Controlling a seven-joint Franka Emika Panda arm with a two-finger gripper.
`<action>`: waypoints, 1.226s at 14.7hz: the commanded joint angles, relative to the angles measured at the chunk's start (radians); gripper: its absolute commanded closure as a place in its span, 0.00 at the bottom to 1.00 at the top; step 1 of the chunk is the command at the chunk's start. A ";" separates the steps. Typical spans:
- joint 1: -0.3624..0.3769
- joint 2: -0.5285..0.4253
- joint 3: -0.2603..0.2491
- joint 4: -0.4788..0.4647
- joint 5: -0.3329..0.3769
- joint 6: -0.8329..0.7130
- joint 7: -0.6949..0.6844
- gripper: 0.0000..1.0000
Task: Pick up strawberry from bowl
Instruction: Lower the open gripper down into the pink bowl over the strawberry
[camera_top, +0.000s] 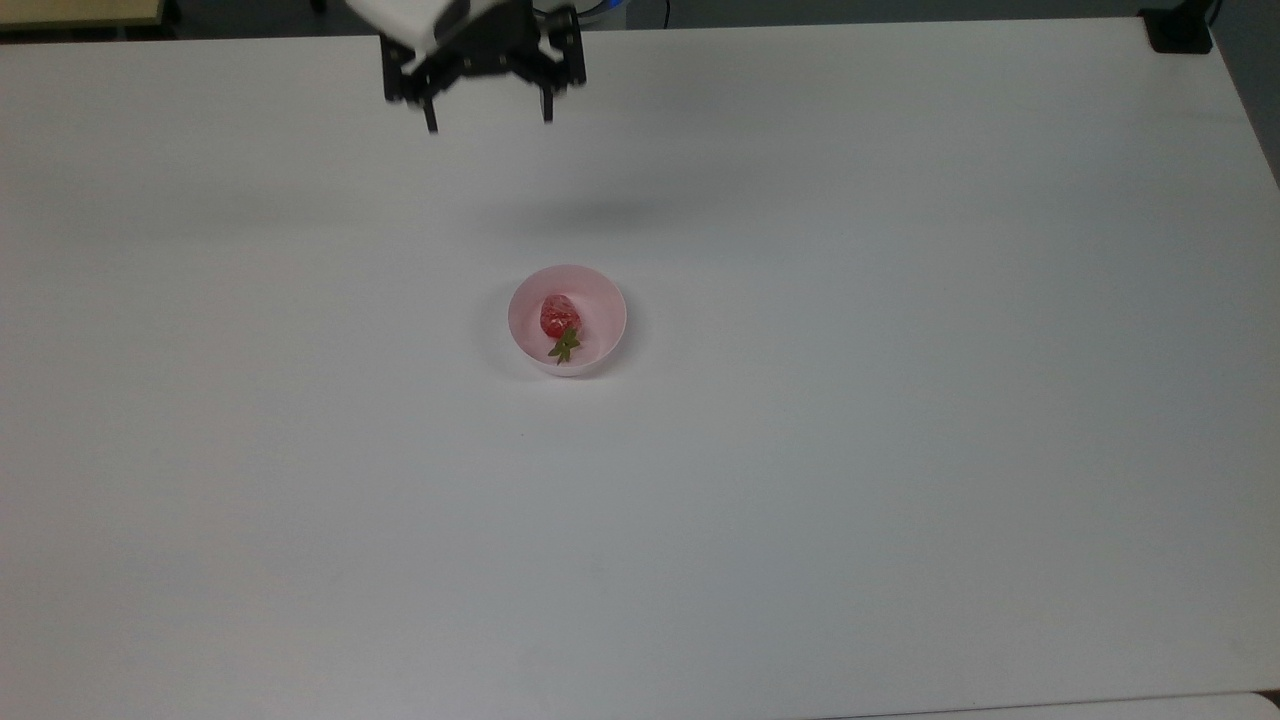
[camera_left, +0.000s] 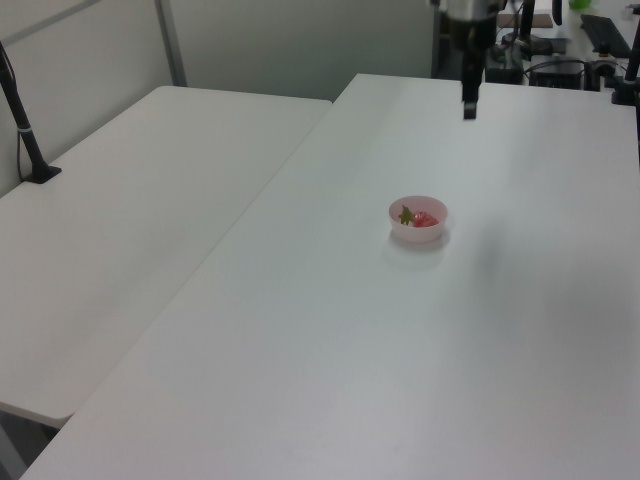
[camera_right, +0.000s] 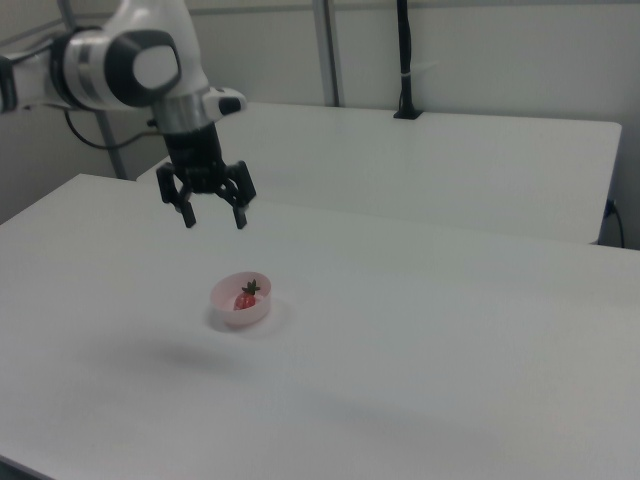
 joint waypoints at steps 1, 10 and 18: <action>0.046 0.102 -0.004 0.005 -0.029 0.108 0.087 0.00; 0.070 0.291 0.004 -0.025 -0.045 0.341 0.168 0.00; 0.076 0.342 0.014 -0.044 -0.045 0.383 0.232 0.11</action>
